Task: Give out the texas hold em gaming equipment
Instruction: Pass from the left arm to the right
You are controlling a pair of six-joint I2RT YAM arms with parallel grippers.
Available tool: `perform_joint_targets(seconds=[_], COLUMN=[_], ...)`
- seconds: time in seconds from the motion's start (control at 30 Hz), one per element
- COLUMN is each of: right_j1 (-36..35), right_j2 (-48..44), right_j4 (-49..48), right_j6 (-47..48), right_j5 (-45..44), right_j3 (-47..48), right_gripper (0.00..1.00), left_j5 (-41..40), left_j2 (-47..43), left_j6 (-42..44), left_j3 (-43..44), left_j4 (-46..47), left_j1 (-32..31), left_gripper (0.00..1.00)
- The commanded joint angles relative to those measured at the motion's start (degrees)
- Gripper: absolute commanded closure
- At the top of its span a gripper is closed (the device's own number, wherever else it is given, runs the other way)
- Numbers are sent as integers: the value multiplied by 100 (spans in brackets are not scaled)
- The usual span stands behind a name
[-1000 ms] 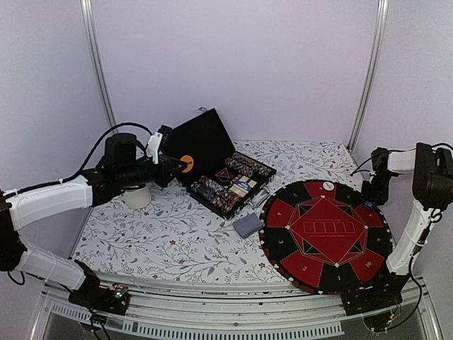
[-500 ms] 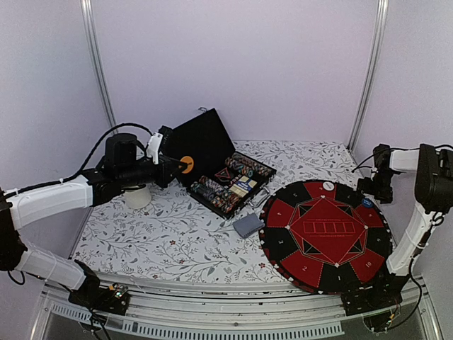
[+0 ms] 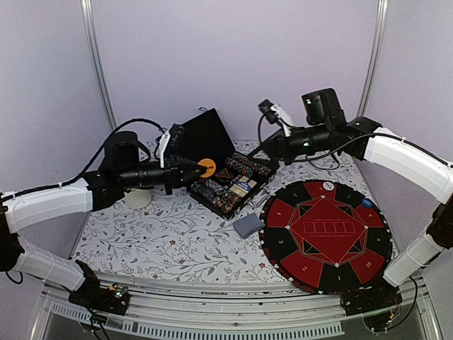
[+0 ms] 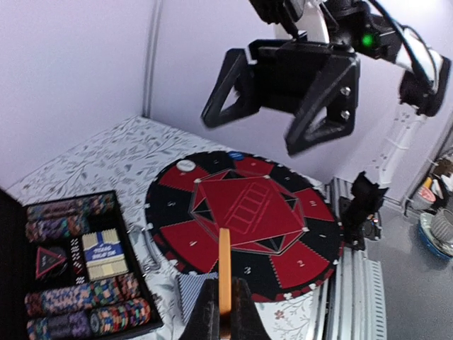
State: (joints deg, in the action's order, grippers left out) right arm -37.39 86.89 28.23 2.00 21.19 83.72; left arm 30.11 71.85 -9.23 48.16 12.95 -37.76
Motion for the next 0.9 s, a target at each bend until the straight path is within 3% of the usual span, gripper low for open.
perform_joint_targets(seconds=[0.0, 0.13, 0.37, 0.73, 0.87], right_j1=[-646, -1072, -1146, -1174, -1168], right_j2=[480, 633, 714, 721, 711], right_j4=[-1095, -1209, -1403, -1619, -1508], right_j6=[-32, 66, -39, -165, -109], right_j5=[2208, 2393, 2546, 2671, 2615], right_j3=[342, 515, 386, 242, 234], right_gripper=[26, 37, 61, 80, 97], left_j5=[1159, 1425, 1444, 1437, 1412], left_j2=[-191, -250, -162, -1, -18], left_j6=[-187, -424, -507, -536, -497], left_j3=[-153, -246, -172, -35, -44], left_j4=[1242, 1729, 1729, 1658, 1659], left_j1=[-190, -258, -310, -355, -359], left_gripper=[100, 100, 100, 100, 100])
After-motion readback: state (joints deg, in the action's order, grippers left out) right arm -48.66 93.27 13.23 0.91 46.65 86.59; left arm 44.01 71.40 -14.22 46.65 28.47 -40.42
